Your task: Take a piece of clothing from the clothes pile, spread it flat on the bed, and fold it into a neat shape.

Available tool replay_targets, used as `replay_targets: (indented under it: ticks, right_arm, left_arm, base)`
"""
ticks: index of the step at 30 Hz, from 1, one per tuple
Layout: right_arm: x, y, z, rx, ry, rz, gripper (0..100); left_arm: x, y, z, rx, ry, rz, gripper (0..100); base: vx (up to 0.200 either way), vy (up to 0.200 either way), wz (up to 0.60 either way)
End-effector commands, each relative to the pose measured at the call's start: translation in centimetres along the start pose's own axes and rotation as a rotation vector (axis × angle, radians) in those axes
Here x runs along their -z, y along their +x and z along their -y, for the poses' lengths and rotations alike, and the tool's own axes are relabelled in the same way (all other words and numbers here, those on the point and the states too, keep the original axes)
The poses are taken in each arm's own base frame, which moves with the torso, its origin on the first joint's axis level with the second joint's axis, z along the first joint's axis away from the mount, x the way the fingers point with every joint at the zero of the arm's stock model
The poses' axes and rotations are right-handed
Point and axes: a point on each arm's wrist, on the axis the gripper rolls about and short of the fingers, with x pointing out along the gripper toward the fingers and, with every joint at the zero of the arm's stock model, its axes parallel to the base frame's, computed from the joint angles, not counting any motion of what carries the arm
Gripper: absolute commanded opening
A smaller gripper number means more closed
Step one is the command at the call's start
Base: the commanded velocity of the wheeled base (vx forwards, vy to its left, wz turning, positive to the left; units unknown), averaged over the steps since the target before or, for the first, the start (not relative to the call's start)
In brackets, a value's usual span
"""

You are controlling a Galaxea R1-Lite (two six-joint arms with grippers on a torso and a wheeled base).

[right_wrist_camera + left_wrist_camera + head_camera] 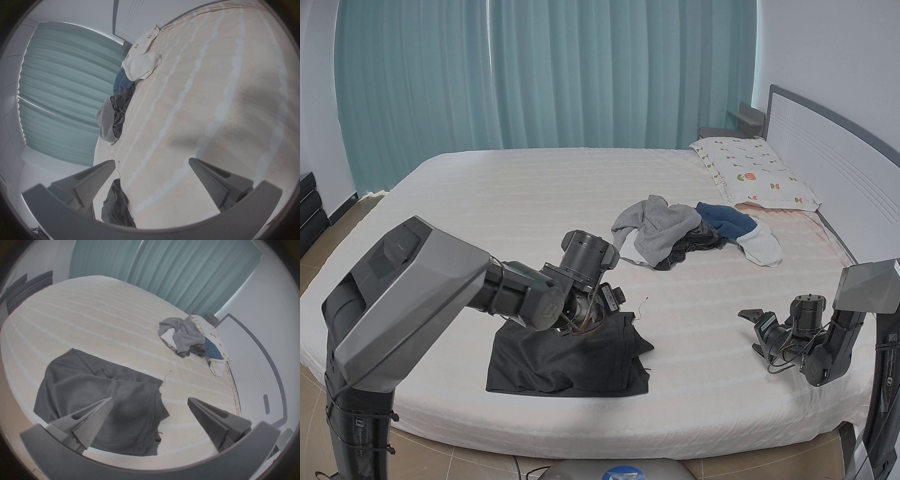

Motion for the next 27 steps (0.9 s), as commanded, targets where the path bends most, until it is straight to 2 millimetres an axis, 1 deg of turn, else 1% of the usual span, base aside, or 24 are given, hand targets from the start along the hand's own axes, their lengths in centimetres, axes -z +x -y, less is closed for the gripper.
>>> replay_targets:
  ticks: [1, 2, 3, 4, 7, 8, 10, 11, 12, 14, 15, 16, 17, 21, 22, 23, 27]
  right_arm:
    - [0.0, 0.0, 0.0, 0.001, -0.001, 0.000, 100]
    - [0.1, 0.0, 0.0, 0.002, -0.002, -0.001, 100]
    - [0.1, 0.0, 0.1, 0.003, -0.002, -0.002, 100]
    - [0.1, 0.0, 0.1, 0.005, -0.012, -0.003, 100]
    - [0.9, 0.4, 0.4, 0.022, -0.047, -0.018, 100]
    - [1.3, 0.7, 0.8, 0.038, -0.097, -0.005, 100]
    - [1.3, 0.8, 0.5, 0.015, -0.118, 0.011, 100]
    - [1.3, 0.8, 0.4, 0.009, -0.121, 0.006, 100]
    - [1.5, 0.9, 0.2, 0.003, -0.127, -0.004, 100]
    - [2.5, 0.9, -0.5, -0.018, -0.147, -0.032, 100]
    - [2.5, 0.9, -0.5, -0.018, -0.147, -0.032, 100]
    - [3.2, 0.7, -1.1, -0.036, -0.171, -0.049, 100]
    - [3.5, 0.5, -1.7, -0.051, -0.196, -0.053, 100]
    - [4.3, -0.9, -3.6, -0.120, -0.276, -0.098, 100]
    - [4.4, -1.0, -3.7, -0.126, -0.280, -0.102, 100]
    - [4.9, -1.4, -4.6, -0.161, -0.300, -0.135, 100]
    - [6.1, -1.7, -5.9, -0.164, -0.335, -0.204, 100]
  left_arm:
    - [-2.2, -3.1, -3.1, -0.026, -0.066, 0.012, 100]
    - [-2.3, -3.4, -3.7, -0.030, -0.078, 0.005, 100]
    - [-2.3, -3.4, -3.9, -0.033, -0.081, 0.003, 100]
    - [-2.7, -4.0, -5.1, -0.035, -0.130, -0.006, 100]
    - [-3.1, -4.8, -6.6, -0.019, -0.220, -0.030, 100]
    - [-3.4, -5.1, -8.0, 0.003, -0.286, -0.054, 100]
    - [-3.6, -5.2, -10.1, 0.032, -0.351, -0.078, 100]
    - [-3.6, -5.2, -10.6, 0.035, -0.363, -0.078, 100]
    - [-3.7, -5.0, -11.5, 0.035, -0.382, -0.079, 100]
    - [-3.6, -4.6, -12.9, 0.034, -0.410, -0.080, 100]
    - [-3.6, -4.6, -12.9, 0.034, -0.410, -0.080, 100]
    - [-3.8, -4.2, -14.1, 0.032, -0.437, -0.073, 100]
    - [-3.8, -3.8, -15.0, 0.029, -0.453, -0.076, 100]
    - [-4.2, -3.1, -17.2, 0.054, -0.489, -0.071, 100]
    - [-4.3, -3.1, -17.3, 0.054, -0.491, -0.066, 100]
    - [-4.5, -2.9, -17.8, 0.053, -0.501, -0.053, 100]
    - [-4.5, -2.4, -18.9, 0.032, -0.515, -0.058, 100]
  base:
    - [0.000, 0.000, 0.00]
    - [0.000, 0.000, 0.00]
    - [0.000, 0.000, 0.00]
    - [0.000, 0.000, 0.00]
    - [0.000, 0.000, 0.00]
    - [0.000, 0.000, 0.00]
    - [0.000, 0.000, 0.00]
    - [0.000, 0.000, 0.00]
    - [0.000, 0.000, 0.00]
    - [0.000, 0.000, 0.00]
    - [0.000, 0.000, 0.00]
    - [0.000, 0.000, 0.00]
    - [0.000, 0.000, 0.00]
    - [0.000, 0.200, 0.00]
    - [0.000, 0.200, 0.00]
    - [0.000, 0.200, 0.00]
    - [0.000, 0.200, 0.00]
